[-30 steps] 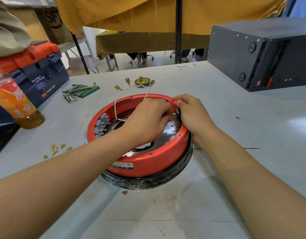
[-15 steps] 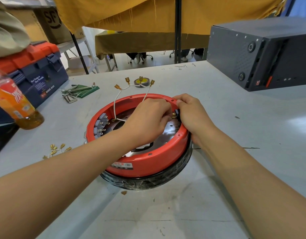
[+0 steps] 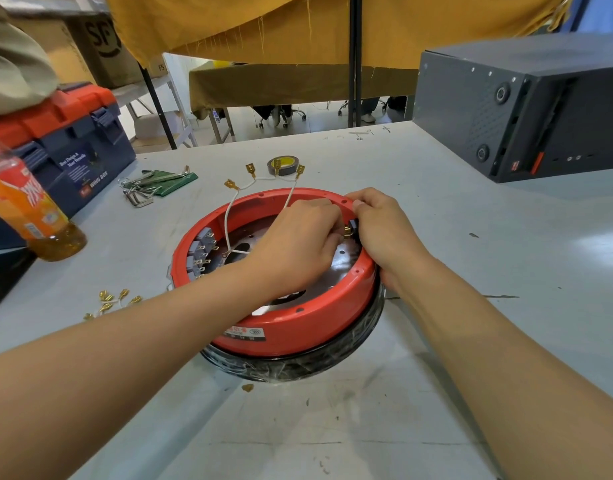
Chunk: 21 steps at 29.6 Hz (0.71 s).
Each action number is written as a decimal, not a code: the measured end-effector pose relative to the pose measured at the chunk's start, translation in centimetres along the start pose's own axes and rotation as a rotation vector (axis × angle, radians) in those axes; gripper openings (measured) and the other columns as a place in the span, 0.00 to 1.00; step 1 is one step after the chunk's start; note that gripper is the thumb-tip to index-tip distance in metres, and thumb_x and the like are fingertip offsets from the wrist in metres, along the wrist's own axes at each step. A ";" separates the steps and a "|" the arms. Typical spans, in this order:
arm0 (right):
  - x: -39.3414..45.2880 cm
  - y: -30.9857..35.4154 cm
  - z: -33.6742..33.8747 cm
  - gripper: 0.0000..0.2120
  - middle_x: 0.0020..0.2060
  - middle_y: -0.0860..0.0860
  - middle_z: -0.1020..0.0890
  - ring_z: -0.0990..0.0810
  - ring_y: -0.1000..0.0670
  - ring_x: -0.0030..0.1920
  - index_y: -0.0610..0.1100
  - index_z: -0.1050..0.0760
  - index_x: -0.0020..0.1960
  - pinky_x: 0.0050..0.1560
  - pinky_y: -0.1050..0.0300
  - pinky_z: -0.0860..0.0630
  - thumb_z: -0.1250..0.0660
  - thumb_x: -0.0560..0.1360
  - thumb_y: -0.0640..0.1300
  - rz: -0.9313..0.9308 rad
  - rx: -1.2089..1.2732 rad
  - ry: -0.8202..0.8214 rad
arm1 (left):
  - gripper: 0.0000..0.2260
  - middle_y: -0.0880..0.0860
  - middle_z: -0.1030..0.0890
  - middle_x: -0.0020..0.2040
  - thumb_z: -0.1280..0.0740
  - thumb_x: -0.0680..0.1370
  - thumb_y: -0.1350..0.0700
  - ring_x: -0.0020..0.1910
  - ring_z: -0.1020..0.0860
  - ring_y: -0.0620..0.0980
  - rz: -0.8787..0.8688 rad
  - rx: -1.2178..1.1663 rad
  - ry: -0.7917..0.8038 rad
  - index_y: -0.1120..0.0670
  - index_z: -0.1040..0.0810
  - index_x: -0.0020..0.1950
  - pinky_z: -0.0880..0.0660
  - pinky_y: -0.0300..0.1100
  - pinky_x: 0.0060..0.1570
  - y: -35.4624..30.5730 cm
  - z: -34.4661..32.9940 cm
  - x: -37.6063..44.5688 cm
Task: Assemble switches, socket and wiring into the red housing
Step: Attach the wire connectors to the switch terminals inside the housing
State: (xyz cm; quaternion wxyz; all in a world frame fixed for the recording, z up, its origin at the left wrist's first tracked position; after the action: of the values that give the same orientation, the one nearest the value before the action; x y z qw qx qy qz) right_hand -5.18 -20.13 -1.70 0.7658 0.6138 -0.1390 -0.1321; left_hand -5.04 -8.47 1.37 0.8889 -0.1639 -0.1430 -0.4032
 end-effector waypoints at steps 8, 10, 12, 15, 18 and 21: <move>0.1 -0.1 0.1 0.14 0.53 0.44 0.20 0.22 0.43 0.54 0.44 0.24 0.56 0.58 0.44 0.25 0.47 0.78 0.40 -0.004 0.003 0.003 | 0.03 0.55 0.23 0.40 0.36 0.74 0.63 0.40 0.28 0.50 0.002 -0.023 -0.002 0.61 0.23 0.41 0.35 0.43 0.41 -0.1 -0.1 0.2; 0.1 -0.1 0.1 0.14 0.53 0.45 0.20 0.22 0.43 0.55 0.44 0.24 0.56 0.58 0.44 0.26 0.47 0.78 0.40 -0.003 0.004 0.007 | 0.03 0.55 0.22 0.41 0.36 0.74 0.63 0.41 0.28 0.50 0.009 -0.035 -0.001 0.61 0.23 0.42 0.34 0.43 0.42 -0.1 -0.1 0.1; 0.1 -0.1 0.2 0.14 0.52 0.45 0.19 0.22 0.44 0.55 0.44 0.23 0.56 0.59 0.44 0.26 0.46 0.78 0.40 -0.002 0.002 0.011 | 0.04 0.54 0.21 0.42 0.36 0.75 0.63 0.41 0.27 0.50 0.018 -0.042 0.001 0.61 0.22 0.43 0.33 0.42 0.43 0.0 -0.1 0.1; 0.1 0.0 0.4 0.14 0.51 0.46 0.19 0.21 0.44 0.54 0.44 0.23 0.55 0.58 0.43 0.25 0.46 0.78 0.40 -0.006 0.005 0.027 | 0.04 0.54 0.19 0.41 0.35 0.74 0.63 0.41 0.24 0.50 0.037 -0.066 -0.018 0.59 0.20 0.43 0.31 0.41 0.43 0.2 0.1 0.0; 0.1 0.0 0.5 0.13 0.48 0.45 0.18 0.20 0.43 0.51 0.45 0.22 0.53 0.57 0.42 0.24 0.45 0.78 0.40 -0.005 0.002 0.045 | 0.04 0.52 0.18 0.39 0.33 0.73 0.62 0.39 0.23 0.47 0.064 -0.094 -0.028 0.58 0.18 0.42 0.30 0.37 0.41 0.3 0.3 -0.1; 0.2 0.0 0.8 0.12 0.46 0.44 0.17 0.20 0.42 0.51 0.46 0.22 0.51 0.57 0.42 0.24 0.44 0.78 0.40 -0.002 -0.007 0.057 | 0.04 0.50 0.18 0.38 0.32 0.73 0.61 0.37 0.23 0.43 0.099 -0.115 -0.028 0.56 0.17 0.42 0.29 0.32 0.41 0.4 0.3 -0.2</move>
State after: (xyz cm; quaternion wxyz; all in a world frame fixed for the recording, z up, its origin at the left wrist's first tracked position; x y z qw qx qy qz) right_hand -5.32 -20.85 -1.50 0.7715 0.6148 -0.1160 -0.1156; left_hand -4.90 -7.95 1.51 0.8949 -0.2269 -0.1237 -0.3638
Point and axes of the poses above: each hand's wrist, its own x-axis towards the middle knuckle, its own z-axis out of the back of the hand, y = z × x, the point moved 2 cm from there along x, towards the middle knuckle
